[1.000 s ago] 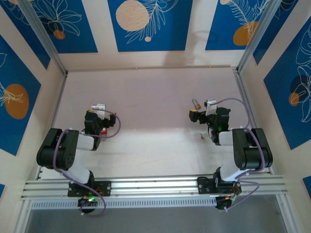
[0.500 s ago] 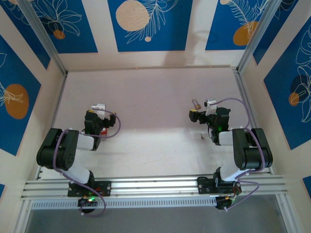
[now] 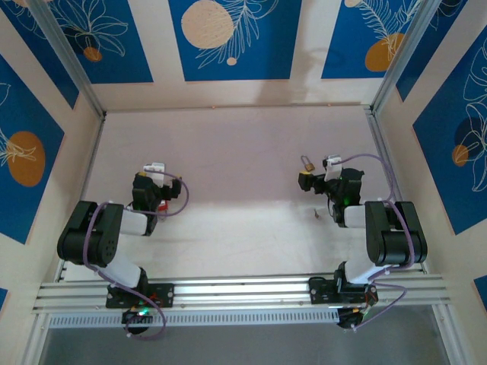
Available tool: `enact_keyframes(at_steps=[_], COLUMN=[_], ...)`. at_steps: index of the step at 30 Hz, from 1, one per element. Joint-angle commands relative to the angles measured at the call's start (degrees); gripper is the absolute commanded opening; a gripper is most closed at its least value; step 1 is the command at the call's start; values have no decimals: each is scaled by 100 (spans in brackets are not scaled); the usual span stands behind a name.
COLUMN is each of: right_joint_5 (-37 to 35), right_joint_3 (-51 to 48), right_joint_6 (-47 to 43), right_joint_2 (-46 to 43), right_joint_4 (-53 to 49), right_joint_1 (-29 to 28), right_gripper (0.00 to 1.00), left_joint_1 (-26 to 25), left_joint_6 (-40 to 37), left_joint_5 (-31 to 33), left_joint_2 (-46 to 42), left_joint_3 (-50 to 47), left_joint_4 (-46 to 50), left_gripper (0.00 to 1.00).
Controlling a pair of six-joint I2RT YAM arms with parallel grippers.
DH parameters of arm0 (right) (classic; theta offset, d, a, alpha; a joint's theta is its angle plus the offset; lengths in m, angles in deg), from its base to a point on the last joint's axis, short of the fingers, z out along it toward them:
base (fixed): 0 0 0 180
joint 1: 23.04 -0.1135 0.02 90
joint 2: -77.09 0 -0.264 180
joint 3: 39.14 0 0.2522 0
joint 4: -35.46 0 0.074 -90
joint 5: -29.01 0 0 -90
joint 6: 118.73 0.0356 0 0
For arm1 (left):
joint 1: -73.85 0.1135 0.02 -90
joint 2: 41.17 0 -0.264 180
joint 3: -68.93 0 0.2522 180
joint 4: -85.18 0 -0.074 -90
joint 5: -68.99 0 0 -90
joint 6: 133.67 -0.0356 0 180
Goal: Unlock with the key
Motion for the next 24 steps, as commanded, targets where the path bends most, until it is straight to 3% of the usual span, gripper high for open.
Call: enact_keyframes(at_steps=[1,6,9,13,16,19,22,24], right_joint_5=[165,51,-756,-811,-1101,-1525,-1748,-1461], right_joint_3=[33,35,326,983,1128,1564,2574,2991], right_joint_6=[34,38,109,-144,-251,109,1159,1916], right_joint_2=[-36,-42,-155,-674,-1353,-2158,-2561,-2516], right_joint_4=[15,9,-603,-2093,-2461,-3170,-4979,-5861], right_joint_1=[31,12,-198,-410,-790,-1155,-1263,-1068], right_gripper=[99,99,99,99,99,99,99,99], left_joint_1=[81,83,75,57,51,49,66,68], left_joint_6=[-1,8,27,26,151,814,2638,2613], left_joint_5=[13,38,222,260,350,795,1144,1076], left_joint_2=[-92,-91,-323,-1444,-2234,-2861,-3472,-3862], left_joint_3=[78,78,163,774,1193,1779,2582,2484], left_joint_4=[-6,-5,285,2166,2980,3779,5698,5591], left_gripper=[100,100,100,100,100,100,100,100])
